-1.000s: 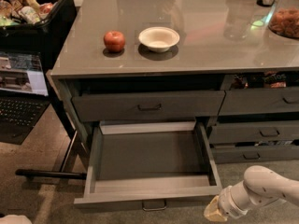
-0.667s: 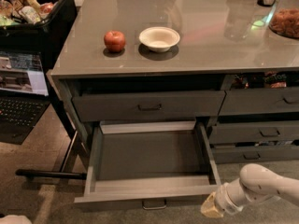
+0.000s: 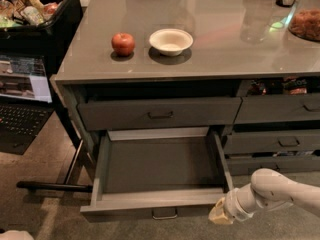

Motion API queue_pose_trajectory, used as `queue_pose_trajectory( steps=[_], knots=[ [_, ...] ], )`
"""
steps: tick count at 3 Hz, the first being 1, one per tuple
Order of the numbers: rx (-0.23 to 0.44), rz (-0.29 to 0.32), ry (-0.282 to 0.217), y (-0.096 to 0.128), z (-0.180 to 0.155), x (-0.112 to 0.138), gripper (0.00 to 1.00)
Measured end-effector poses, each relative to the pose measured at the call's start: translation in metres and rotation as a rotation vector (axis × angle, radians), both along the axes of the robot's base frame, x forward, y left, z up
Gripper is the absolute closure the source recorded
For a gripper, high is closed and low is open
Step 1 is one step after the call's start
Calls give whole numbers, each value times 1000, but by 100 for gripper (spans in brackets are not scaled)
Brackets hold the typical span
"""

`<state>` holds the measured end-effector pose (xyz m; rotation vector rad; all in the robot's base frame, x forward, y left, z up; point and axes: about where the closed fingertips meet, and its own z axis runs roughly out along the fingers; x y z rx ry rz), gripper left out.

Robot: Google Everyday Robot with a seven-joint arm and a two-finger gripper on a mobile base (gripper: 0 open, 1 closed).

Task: Close middle drawer

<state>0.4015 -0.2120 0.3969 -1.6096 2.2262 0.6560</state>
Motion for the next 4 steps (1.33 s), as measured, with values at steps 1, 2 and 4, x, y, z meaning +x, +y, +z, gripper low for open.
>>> queue_pose_trajectory(
  steps=[1,2,4],
  knots=[
    [0,0,0,0,0,0,12],
    [10,26,-52,9,8,22,0],
    [35,63,-134,31,17,73,0]
  ],
)
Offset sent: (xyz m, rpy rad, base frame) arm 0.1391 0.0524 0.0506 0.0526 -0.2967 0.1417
